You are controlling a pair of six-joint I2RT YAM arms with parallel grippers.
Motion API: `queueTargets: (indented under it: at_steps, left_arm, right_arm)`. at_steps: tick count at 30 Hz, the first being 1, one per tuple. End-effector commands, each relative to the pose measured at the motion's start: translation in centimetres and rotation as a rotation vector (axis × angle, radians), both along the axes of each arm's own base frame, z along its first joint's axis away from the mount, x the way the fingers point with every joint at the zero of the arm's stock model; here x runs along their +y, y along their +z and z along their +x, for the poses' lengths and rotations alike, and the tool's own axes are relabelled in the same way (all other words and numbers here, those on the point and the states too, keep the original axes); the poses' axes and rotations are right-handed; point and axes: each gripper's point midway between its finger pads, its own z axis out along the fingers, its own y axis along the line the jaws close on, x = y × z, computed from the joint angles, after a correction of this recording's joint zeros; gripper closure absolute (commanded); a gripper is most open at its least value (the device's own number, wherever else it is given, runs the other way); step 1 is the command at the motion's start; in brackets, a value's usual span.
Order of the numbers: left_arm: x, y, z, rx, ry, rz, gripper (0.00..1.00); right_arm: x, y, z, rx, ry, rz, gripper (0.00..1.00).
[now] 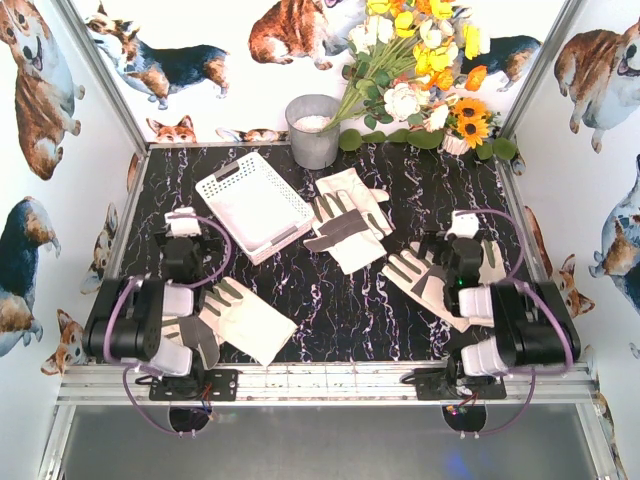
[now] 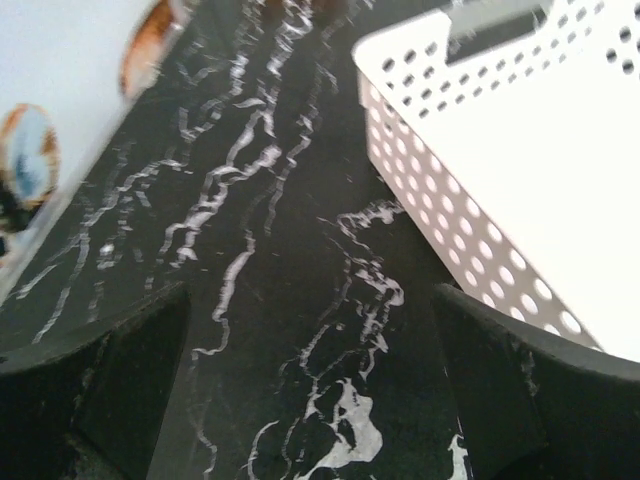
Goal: Put the gloves into the storage basket
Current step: Move the glove to the center of the board.
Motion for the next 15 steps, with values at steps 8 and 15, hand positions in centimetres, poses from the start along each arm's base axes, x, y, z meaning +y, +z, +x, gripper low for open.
queueTargets:
  at_steps: [8,15]
  left_arm:
    - [2.7,7.0,-4.7,0.010,0.314,-0.269,0.00]
    - [-2.7,15.5,-4.2,0.050,0.008,-0.350,0.00]
  right_arm:
    - [-2.6,13.1,-3.3,-0.115,-0.235,0.237,0.00]
    - [6.5,14.1,-5.6,0.176,0.137,0.324,0.12]
